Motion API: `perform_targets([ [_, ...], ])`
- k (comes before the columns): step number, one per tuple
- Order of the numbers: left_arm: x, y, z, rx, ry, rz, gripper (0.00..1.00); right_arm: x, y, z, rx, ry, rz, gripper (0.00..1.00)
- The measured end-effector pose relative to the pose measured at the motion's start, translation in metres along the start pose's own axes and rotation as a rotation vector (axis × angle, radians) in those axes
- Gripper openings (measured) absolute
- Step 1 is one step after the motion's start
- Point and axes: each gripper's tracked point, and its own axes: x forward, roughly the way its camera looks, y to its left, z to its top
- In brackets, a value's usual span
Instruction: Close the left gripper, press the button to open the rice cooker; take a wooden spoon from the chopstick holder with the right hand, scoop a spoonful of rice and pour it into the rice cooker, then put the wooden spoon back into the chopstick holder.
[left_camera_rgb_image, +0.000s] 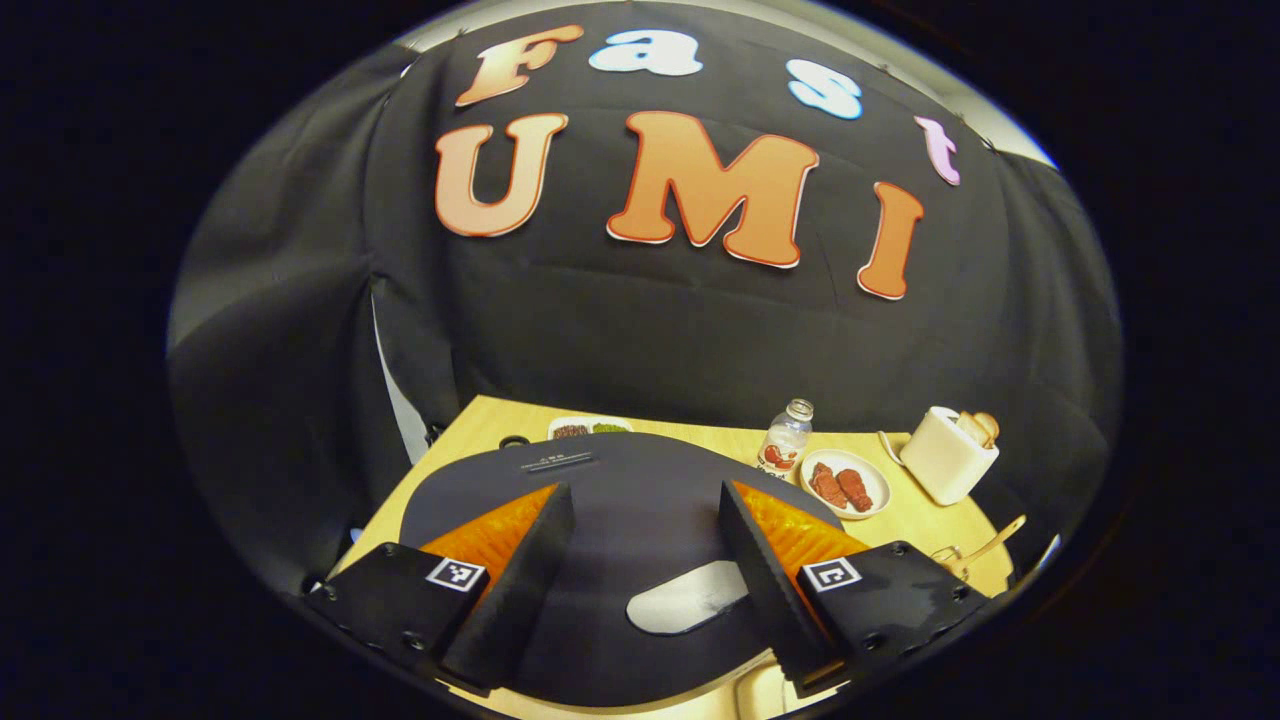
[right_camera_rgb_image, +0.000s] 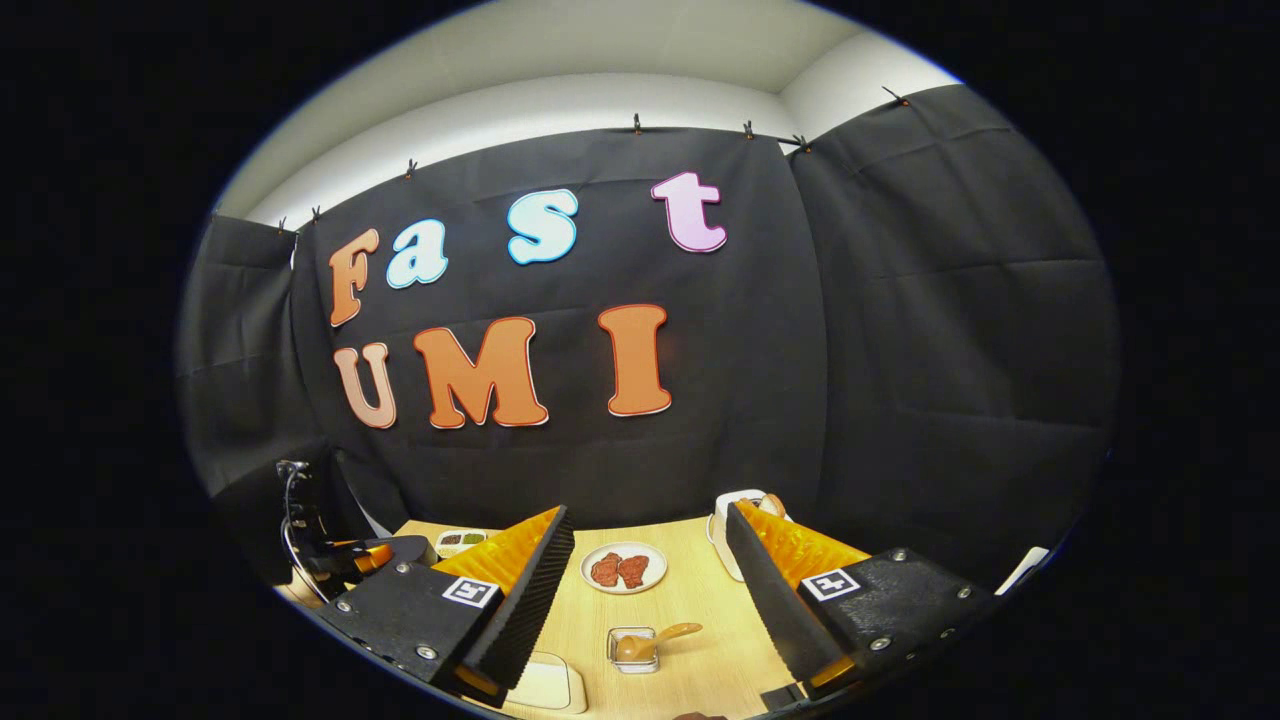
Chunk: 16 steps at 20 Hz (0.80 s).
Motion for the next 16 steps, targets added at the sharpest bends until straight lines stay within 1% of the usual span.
perform_targets([
  [1,-0.003,0.000,-0.013,-0.009,0.014,0.001,0.96,0.000,-0.001,-0.002,0.010,0.008,-0.001,0.95],
  [2,-0.006,-0.002,-0.021,-0.004,0.024,-0.001,0.96,-0.001,-0.001,-0.004,0.019,0.013,0.003,0.95],
  [5,-0.009,-0.010,-0.050,0.122,0.085,0.003,0.99,0.000,-0.003,-0.011,0.015,0.031,0.003,0.94],
  [6,-0.012,-0.011,-0.060,0.141,0.111,0.009,0.99,0.002,-0.004,-0.013,0.010,0.037,0.001,0.95],
  [7,-0.011,-0.010,-0.055,0.144,0.075,0.011,1.00,0.003,-0.003,-0.014,0.010,0.043,0.003,0.95],
  [9,-0.020,-0.012,-0.061,0.119,0.112,0.012,0.99,0.003,-0.002,-0.016,0.025,0.050,0.012,0.95],
  [11,-0.020,-0.013,-0.061,0.138,0.126,0.005,1.00,0.005,0.000,-0.020,0.044,0.061,0.023,0.94],
  [13,-0.021,-0.014,-0.059,0.162,0.113,-0.002,1.00,0.008,0.001,-0.025,0.059,0.073,0.033,0.94],
  [16,-0.021,-0.011,-0.059,0.151,0.100,0.027,1.00,0.013,0.004,-0.036,0.075,0.098,0.038,0.95],
])
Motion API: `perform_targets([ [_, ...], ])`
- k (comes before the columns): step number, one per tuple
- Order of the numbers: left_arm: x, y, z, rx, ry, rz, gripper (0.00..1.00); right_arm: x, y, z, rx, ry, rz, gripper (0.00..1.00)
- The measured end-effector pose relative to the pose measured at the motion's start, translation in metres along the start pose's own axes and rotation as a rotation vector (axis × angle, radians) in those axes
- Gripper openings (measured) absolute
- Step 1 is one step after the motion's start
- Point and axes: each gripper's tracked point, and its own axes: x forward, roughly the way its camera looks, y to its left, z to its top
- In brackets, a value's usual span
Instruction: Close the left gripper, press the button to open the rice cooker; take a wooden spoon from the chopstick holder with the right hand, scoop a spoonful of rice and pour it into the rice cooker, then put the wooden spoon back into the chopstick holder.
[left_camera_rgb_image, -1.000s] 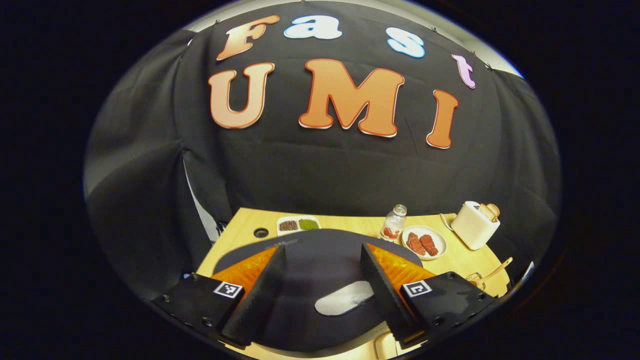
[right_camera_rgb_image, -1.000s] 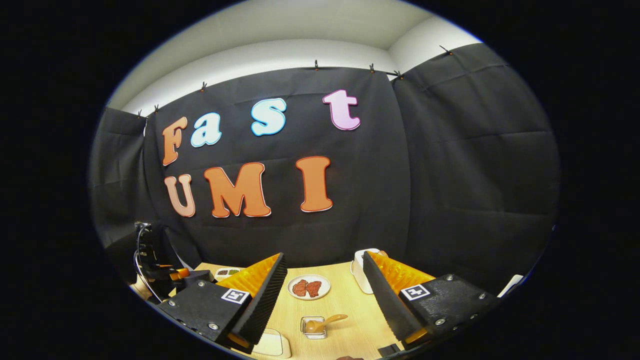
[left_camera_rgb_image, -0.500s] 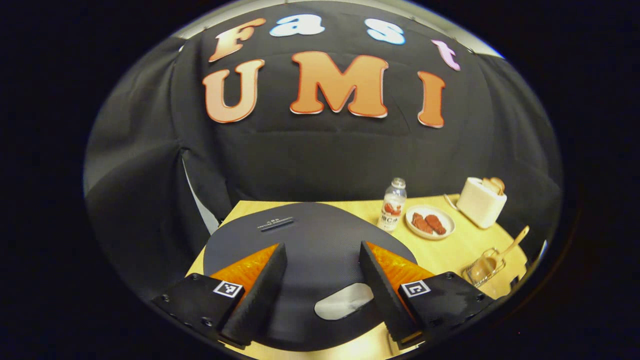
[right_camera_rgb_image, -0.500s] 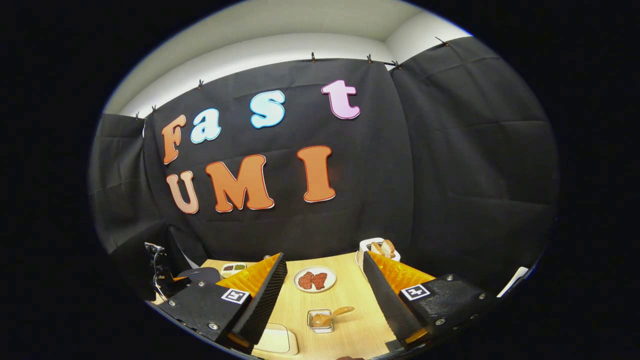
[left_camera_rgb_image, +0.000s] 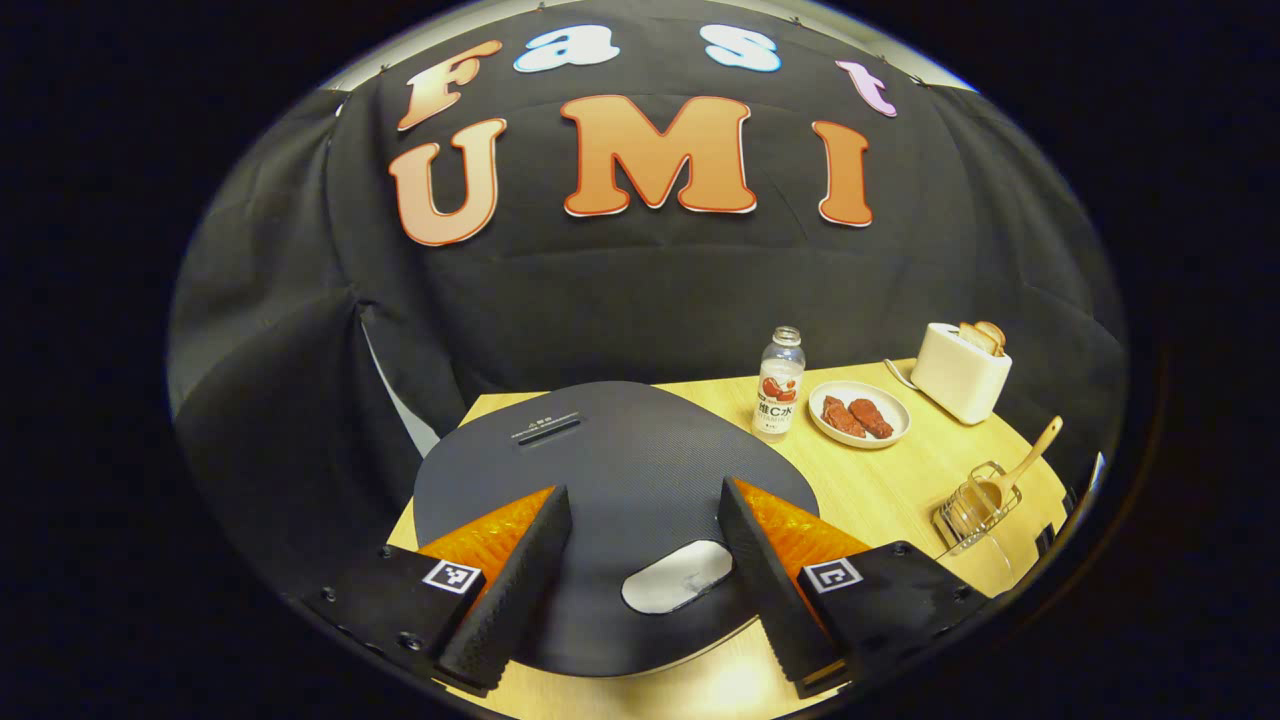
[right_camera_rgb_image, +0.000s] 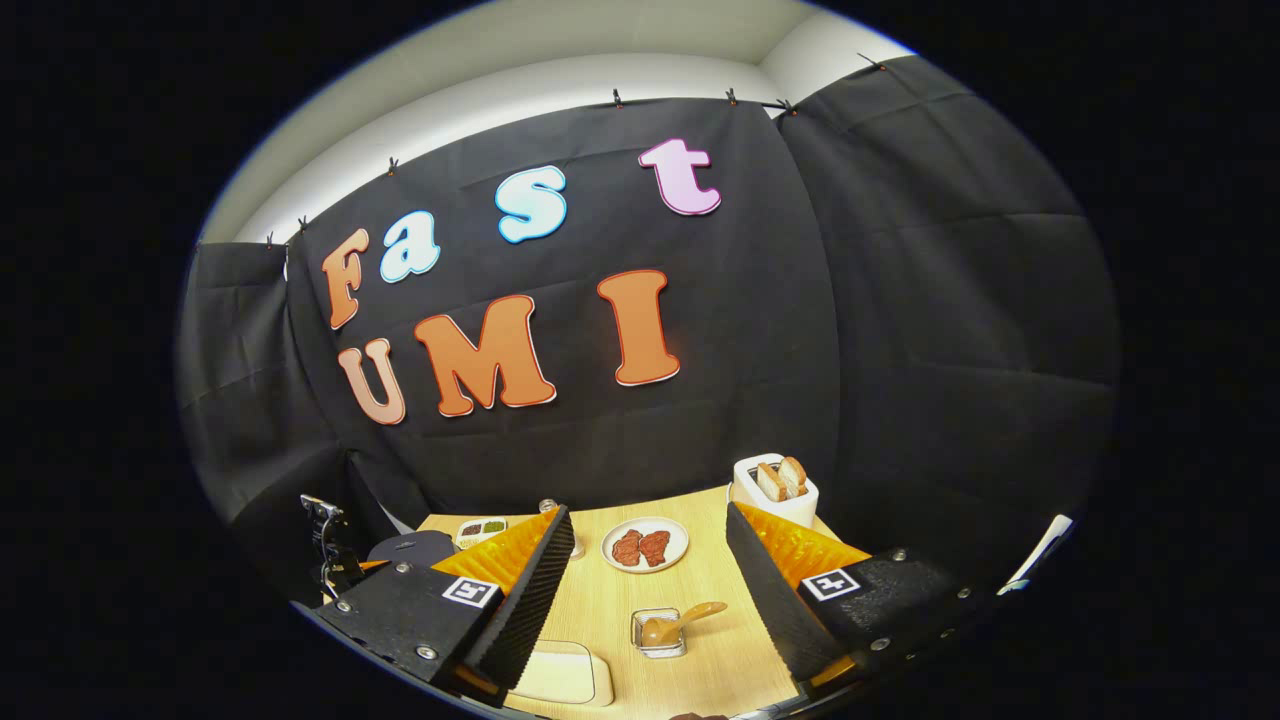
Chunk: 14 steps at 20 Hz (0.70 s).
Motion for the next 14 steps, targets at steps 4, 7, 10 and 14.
perform_targets([
  [4,-0.004,0.001,-0.001,-0.020,0.005,0.012,1.00,0.004,-0.004,0.001,-0.010,-0.004,-0.006,0.95],
  [7,-0.003,-0.002,-0.006,-0.004,0.027,0.020,1.00,0.007,-0.005,0.002,-0.010,-0.012,-0.014,0.95],
  [10,-0.001,-0.003,-0.008,0.047,-0.040,0.035,1.00,0.008,0.000,-0.002,-0.003,-0.002,-0.006,0.95],
  [14,-0.007,-0.002,-0.006,0.052,-0.054,0.048,1.00,0.007,0.001,-0.004,-0.035,-0.007,-0.010,0.95],
])
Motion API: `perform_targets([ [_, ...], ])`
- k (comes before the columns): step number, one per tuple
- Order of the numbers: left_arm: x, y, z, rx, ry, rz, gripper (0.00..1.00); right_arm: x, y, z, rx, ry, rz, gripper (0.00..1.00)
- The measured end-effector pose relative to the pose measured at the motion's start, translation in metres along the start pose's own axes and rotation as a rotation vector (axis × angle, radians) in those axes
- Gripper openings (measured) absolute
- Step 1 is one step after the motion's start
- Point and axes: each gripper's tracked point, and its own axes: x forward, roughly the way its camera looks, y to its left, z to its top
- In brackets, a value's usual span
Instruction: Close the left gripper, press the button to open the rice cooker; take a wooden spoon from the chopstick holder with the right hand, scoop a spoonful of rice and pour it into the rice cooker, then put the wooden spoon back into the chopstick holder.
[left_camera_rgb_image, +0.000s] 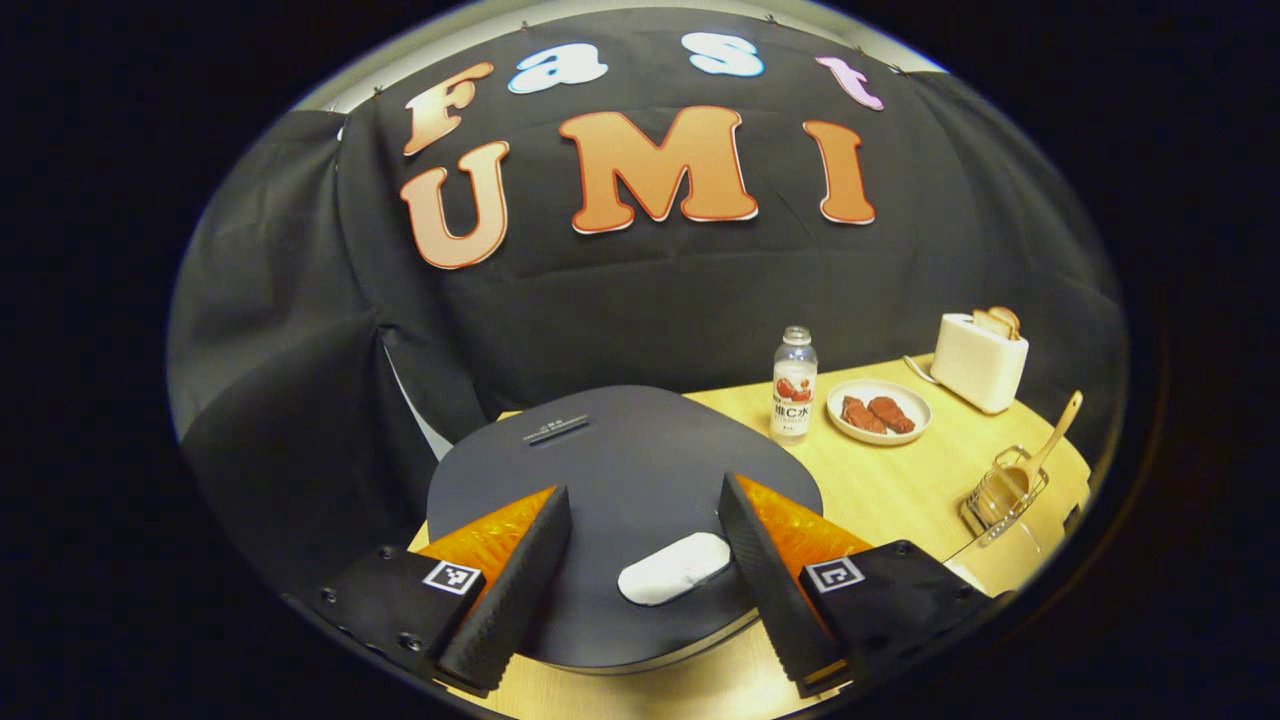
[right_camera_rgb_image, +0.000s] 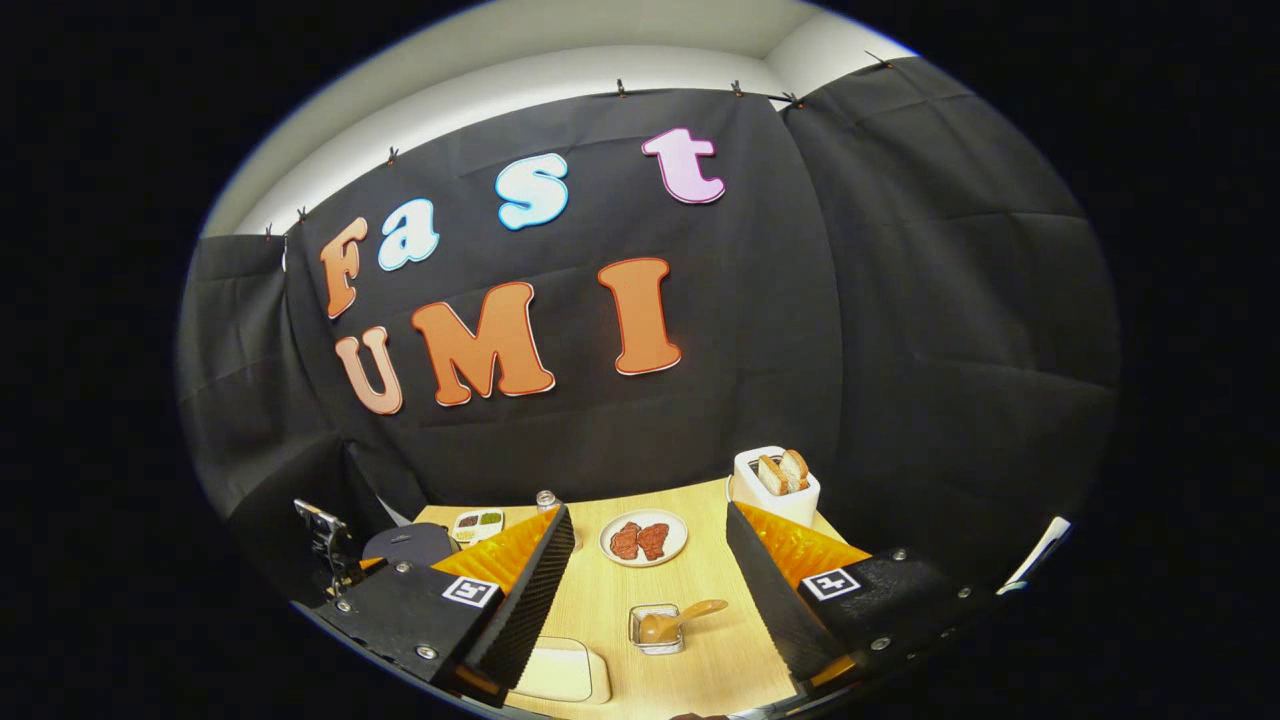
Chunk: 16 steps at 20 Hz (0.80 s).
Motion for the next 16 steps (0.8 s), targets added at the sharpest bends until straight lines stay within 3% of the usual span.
perform_targets([
  [3,0.000,0.006,0.005,0.002,0.037,0.003,1.00,-0.002,-0.002,0.009,-0.015,-0.025,-0.015,0.95],
  [6,-0.016,0.019,0.028,-0.109,0.033,0.002,1.00,-0.005,0.001,0.020,-0.023,-0.051,-0.005,0.95],
  [9,-0.041,0.045,0.084,-0.193,-0.037,0.003,1.00,-0.007,0.000,0.027,-0.036,-0.071,-0.004,0.95],
  [16,-0.138,0.113,0.233,-0.159,-0.252,0.032,0.99,-0.011,0.003,0.041,-0.048,-0.109,0.003,0.95],
])
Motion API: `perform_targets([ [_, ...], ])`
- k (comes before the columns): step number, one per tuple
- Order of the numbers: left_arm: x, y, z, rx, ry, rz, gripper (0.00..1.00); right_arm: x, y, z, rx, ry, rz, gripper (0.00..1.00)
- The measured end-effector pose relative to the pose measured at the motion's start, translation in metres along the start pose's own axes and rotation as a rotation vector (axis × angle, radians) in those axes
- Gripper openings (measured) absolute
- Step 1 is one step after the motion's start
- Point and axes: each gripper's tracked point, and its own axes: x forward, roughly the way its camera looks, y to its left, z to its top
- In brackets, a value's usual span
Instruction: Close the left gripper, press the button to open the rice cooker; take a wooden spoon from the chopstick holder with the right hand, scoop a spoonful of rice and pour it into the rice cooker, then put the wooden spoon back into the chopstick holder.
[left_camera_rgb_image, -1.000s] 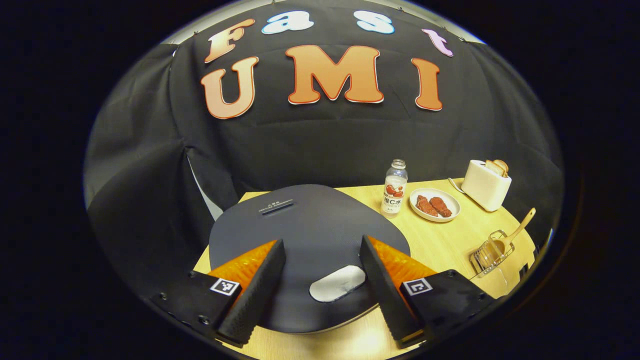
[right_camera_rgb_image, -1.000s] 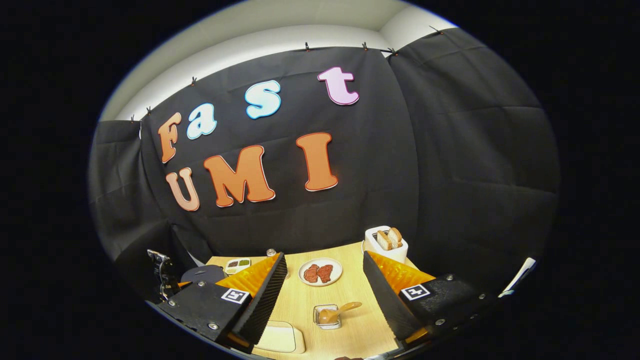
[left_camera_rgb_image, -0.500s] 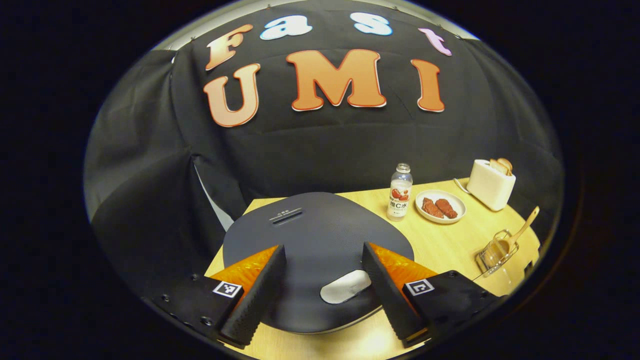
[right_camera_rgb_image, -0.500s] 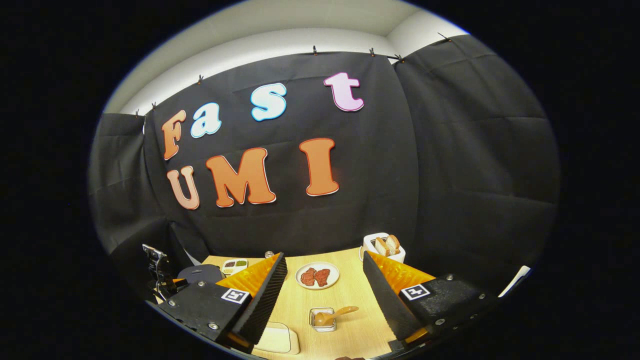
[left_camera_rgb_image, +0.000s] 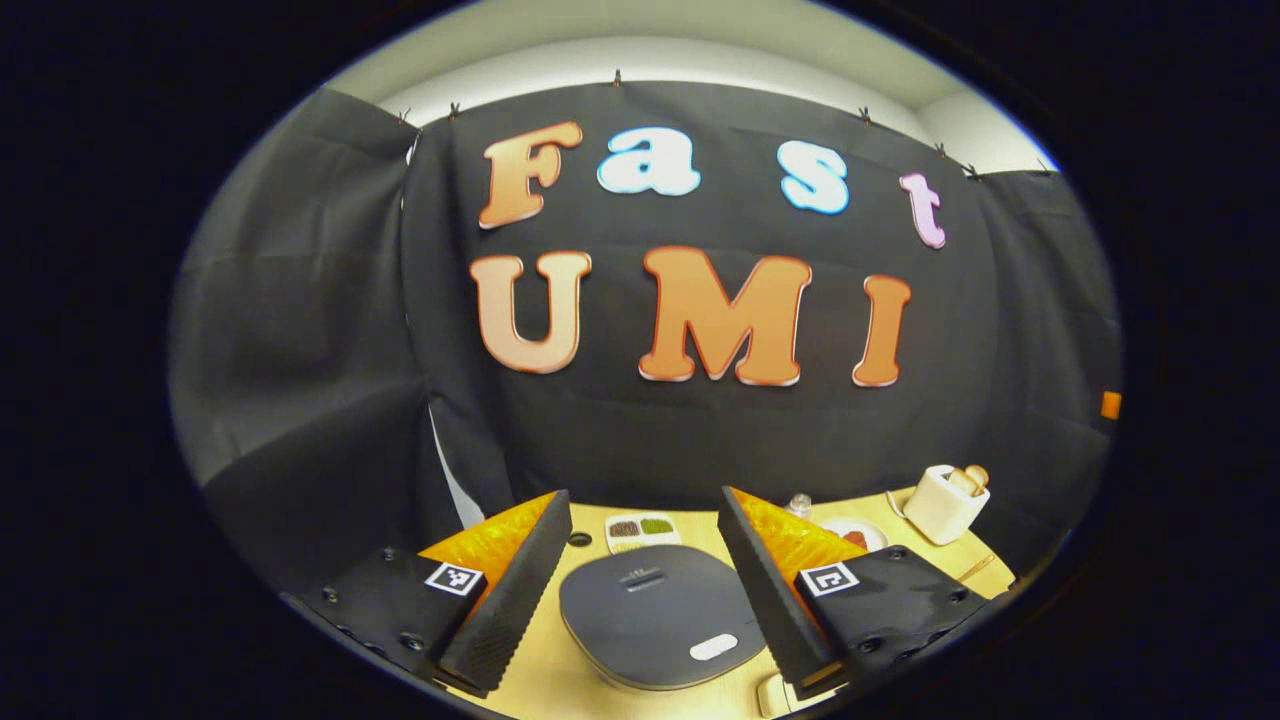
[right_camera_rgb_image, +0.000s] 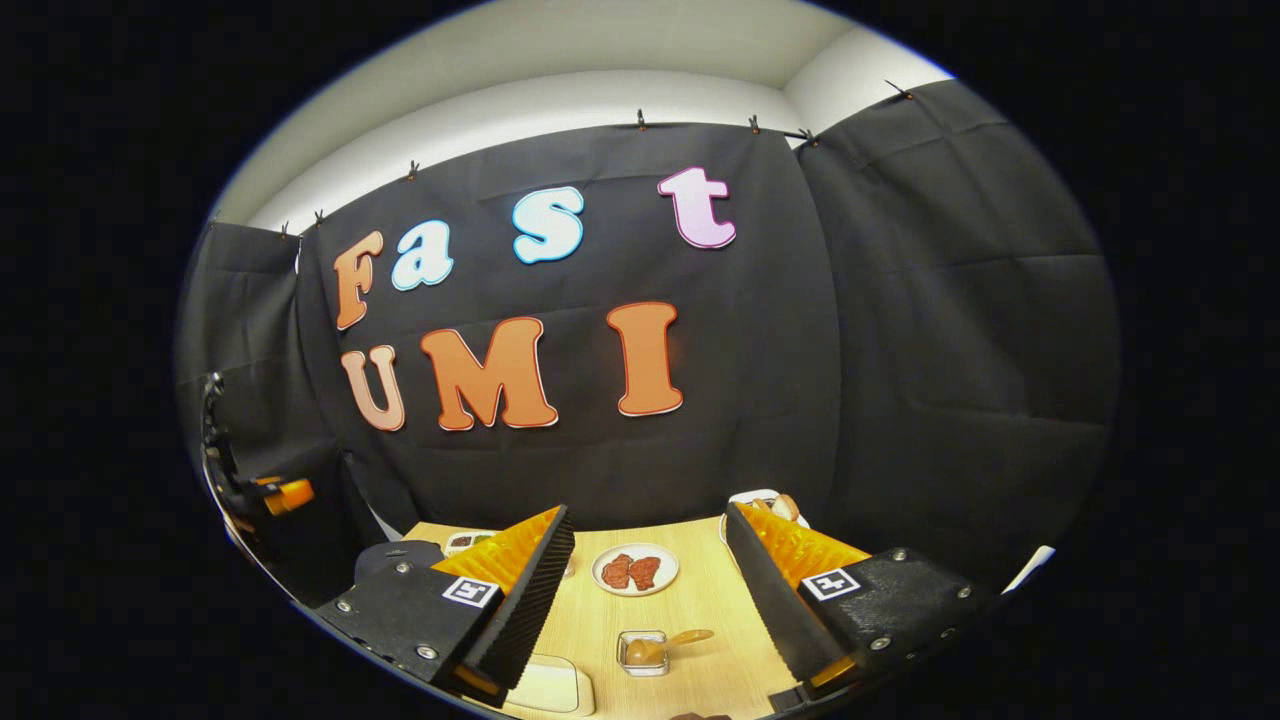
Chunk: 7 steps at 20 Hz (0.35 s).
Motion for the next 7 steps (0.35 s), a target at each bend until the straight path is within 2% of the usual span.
perform_targets([
  [7,-0.054,0.008,0.079,0.065,-0.112,-0.007,1.00,-0.004,0.003,0.020,-0.041,-0.052,-0.007,0.95],
])
